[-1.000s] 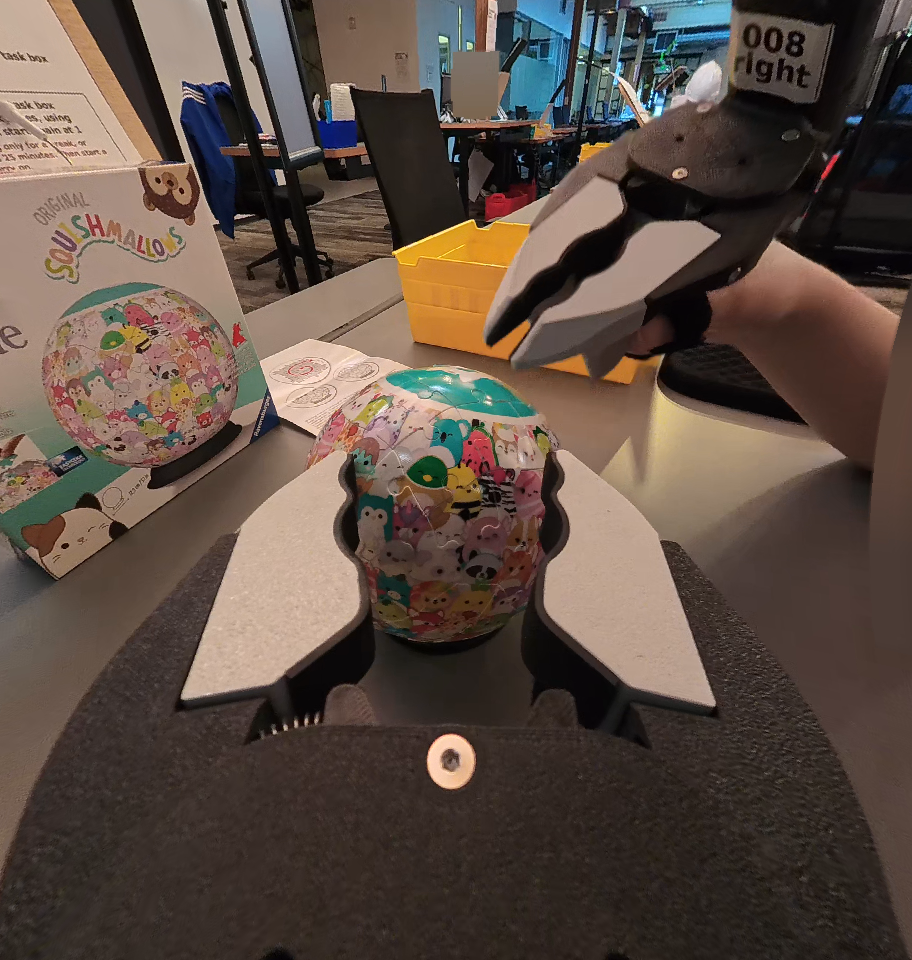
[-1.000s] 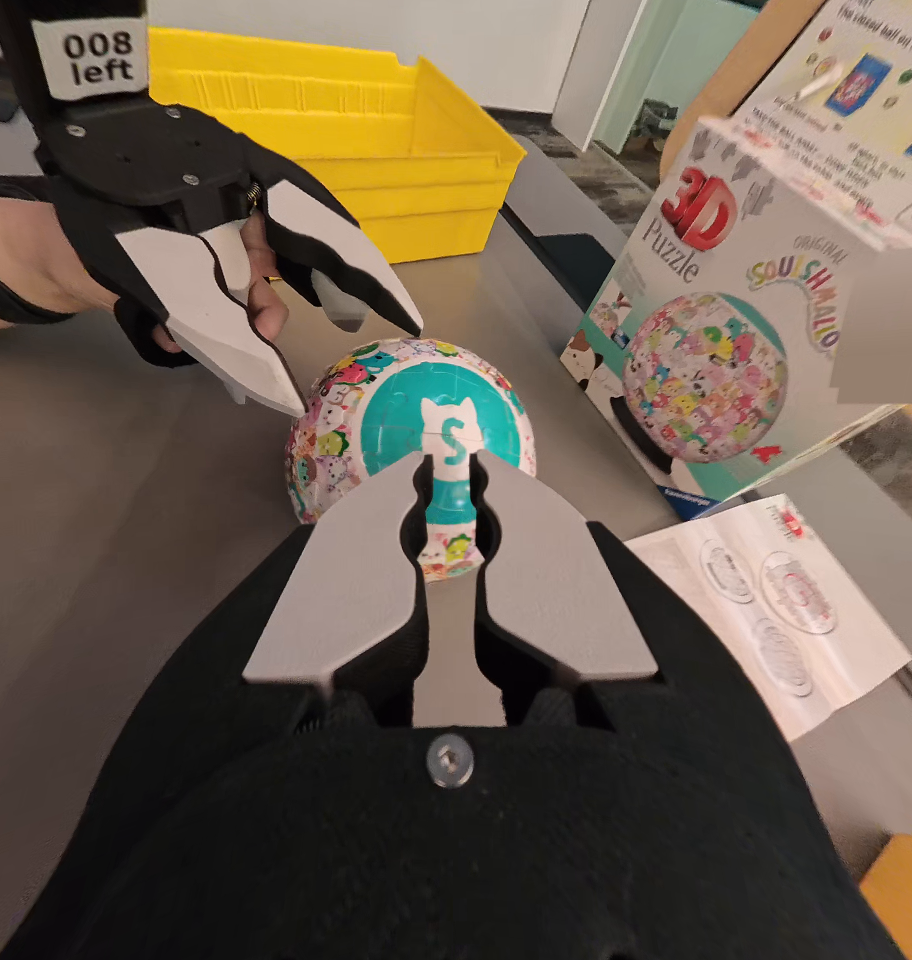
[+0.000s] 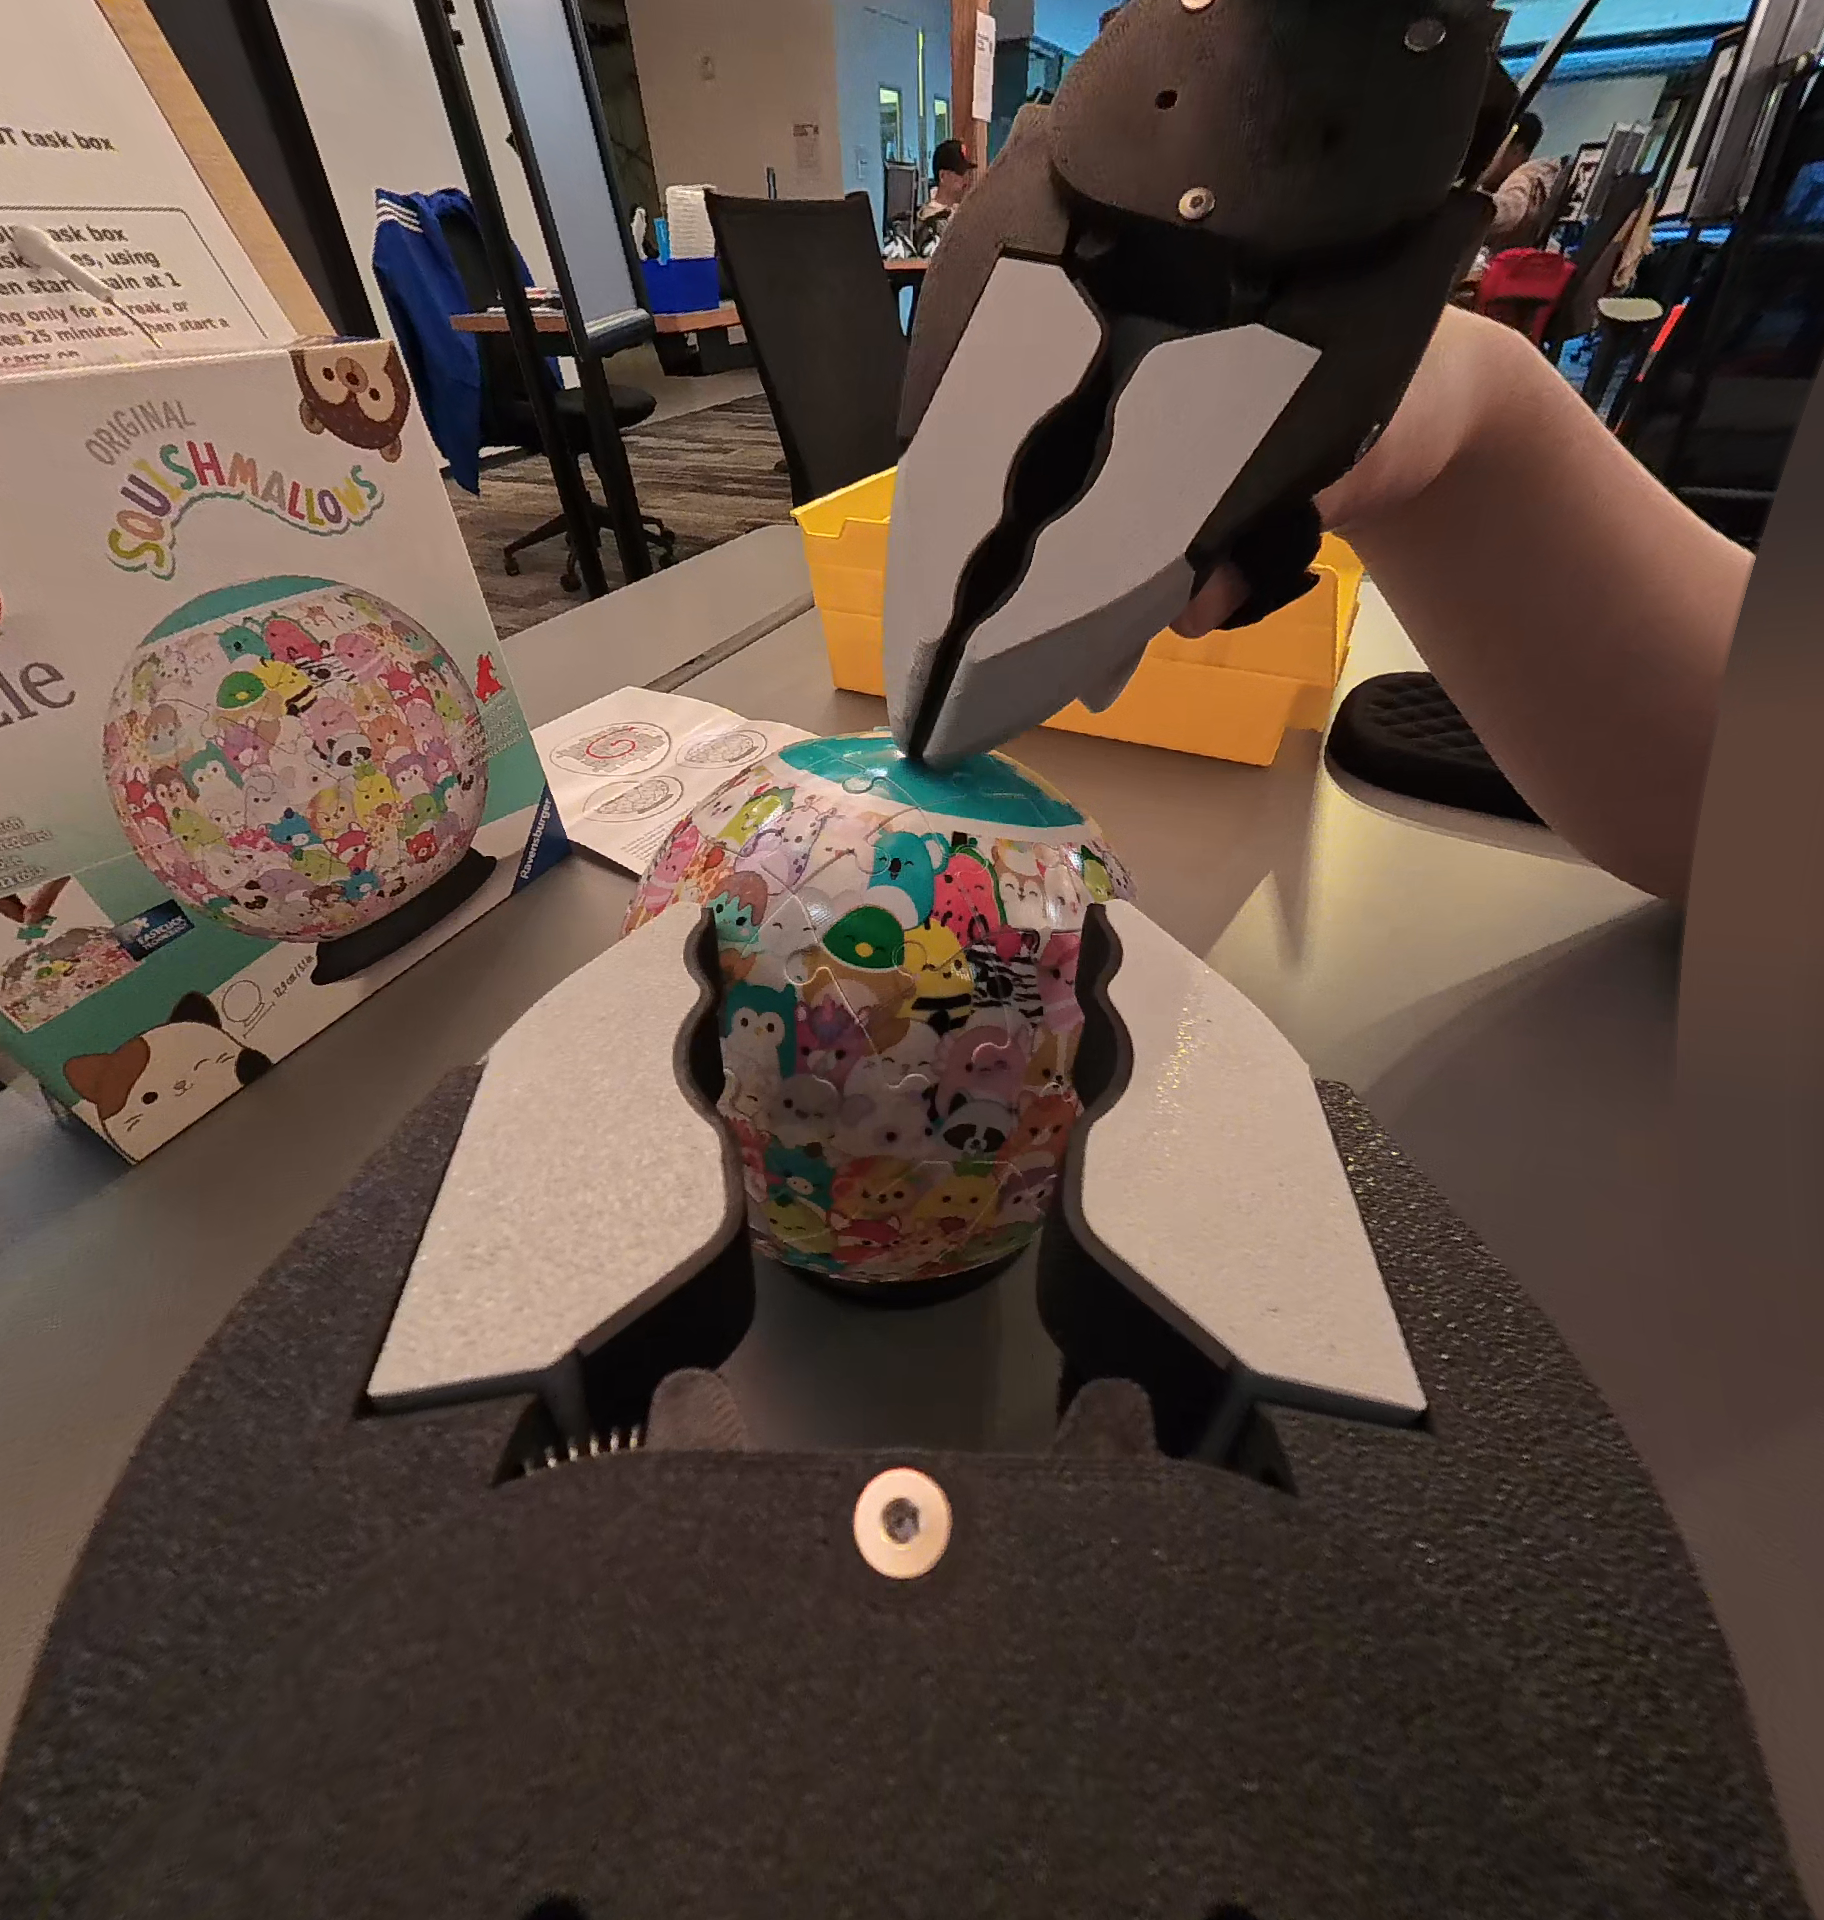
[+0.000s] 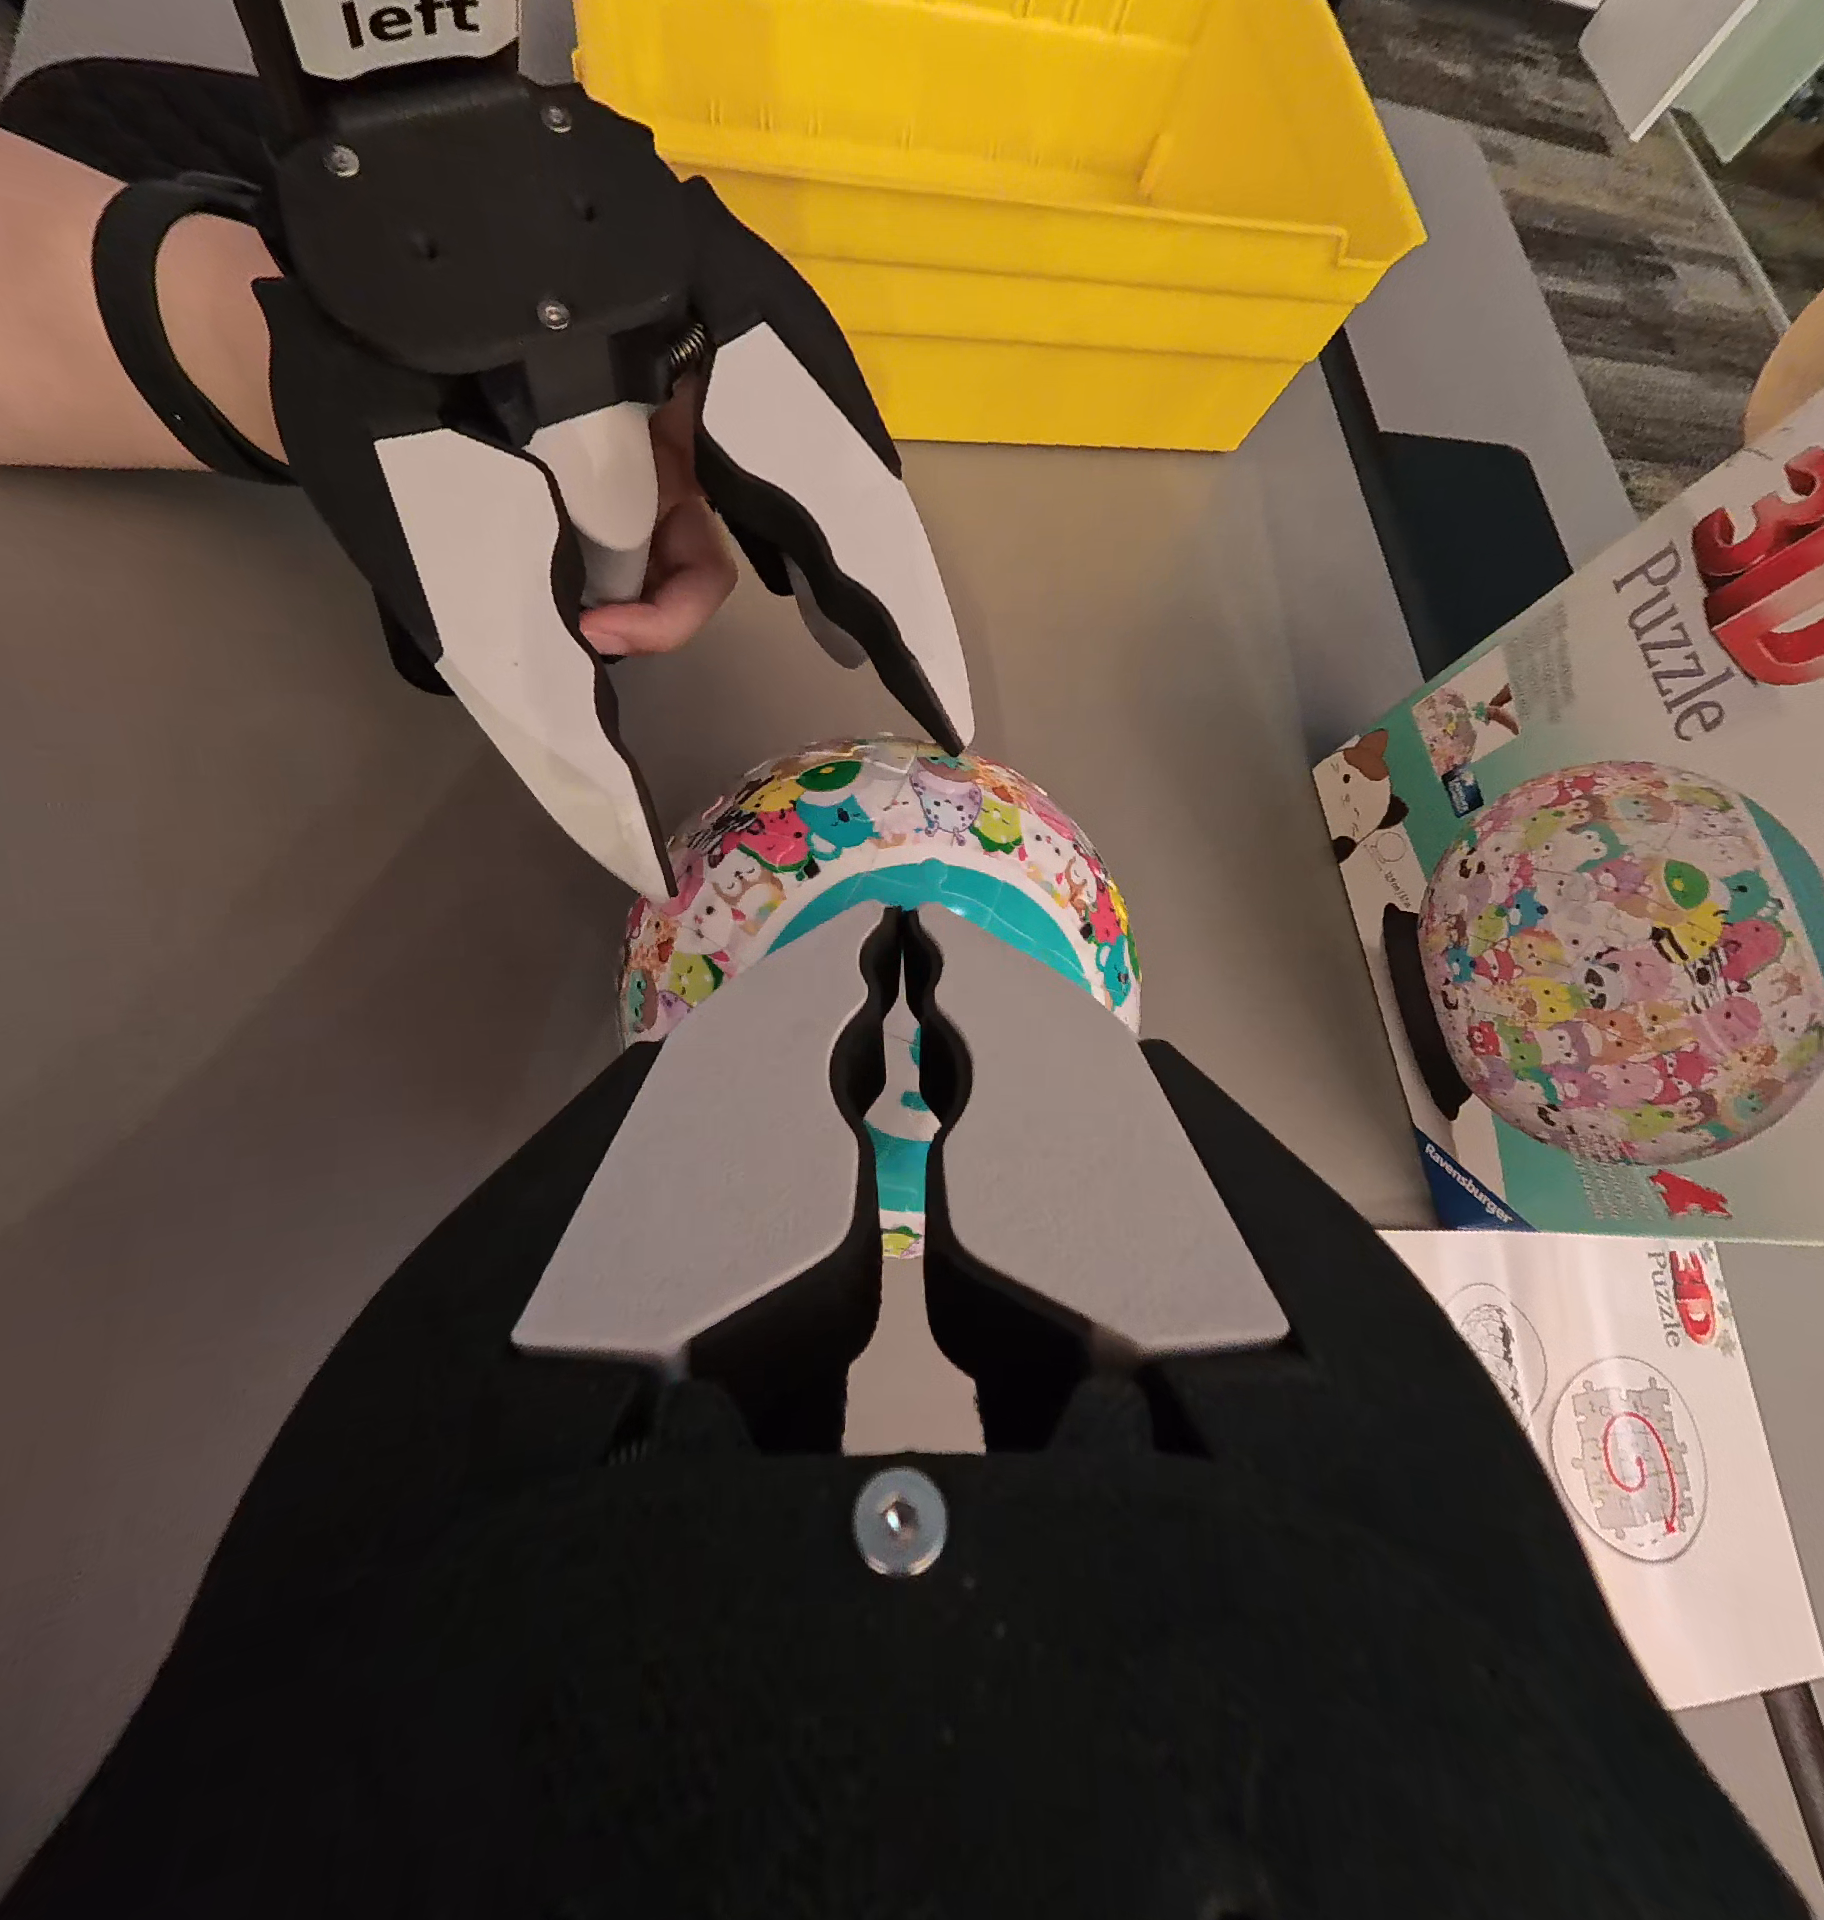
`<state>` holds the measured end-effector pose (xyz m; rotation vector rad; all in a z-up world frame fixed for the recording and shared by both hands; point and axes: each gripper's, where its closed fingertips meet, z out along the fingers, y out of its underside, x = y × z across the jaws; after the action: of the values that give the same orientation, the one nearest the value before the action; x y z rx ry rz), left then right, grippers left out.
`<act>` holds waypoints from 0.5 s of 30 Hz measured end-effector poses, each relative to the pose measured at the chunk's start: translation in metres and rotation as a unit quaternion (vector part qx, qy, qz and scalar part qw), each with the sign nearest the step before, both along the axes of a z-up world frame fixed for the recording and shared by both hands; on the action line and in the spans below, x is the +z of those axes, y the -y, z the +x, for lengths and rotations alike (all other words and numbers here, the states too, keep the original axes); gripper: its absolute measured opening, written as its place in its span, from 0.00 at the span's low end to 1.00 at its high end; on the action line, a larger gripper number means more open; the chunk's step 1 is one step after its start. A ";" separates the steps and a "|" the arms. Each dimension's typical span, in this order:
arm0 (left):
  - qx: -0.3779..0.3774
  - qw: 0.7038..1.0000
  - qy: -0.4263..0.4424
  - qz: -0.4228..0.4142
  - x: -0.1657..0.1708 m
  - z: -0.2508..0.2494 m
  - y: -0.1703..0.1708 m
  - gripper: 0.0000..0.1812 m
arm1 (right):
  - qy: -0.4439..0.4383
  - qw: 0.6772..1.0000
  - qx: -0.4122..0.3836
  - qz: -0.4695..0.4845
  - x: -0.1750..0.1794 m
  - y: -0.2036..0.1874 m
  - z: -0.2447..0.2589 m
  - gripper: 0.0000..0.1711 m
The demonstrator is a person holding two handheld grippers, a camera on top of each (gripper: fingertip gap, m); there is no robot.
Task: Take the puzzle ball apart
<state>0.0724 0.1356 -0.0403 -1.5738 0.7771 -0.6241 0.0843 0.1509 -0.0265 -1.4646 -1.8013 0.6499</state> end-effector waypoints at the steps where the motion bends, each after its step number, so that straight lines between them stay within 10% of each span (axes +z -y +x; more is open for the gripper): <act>1: 0.000 1.000 -0.001 0.000 0.000 0.000 0.000 0.36 | 0.000 1.000 0.000 0.000 0.000 0.000 0.000 0.01; 15: 0.000 1.000 0.003 -0.001 0.000 0.000 0.000 0.37 | -0.006 1.000 -0.003 -0.011 0.000 0.000 -0.002 0.01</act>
<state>0.0725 0.1360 -0.0402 -1.5731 0.7732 -0.6297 0.0827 0.1509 -0.0268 -1.4778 -1.7845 0.6768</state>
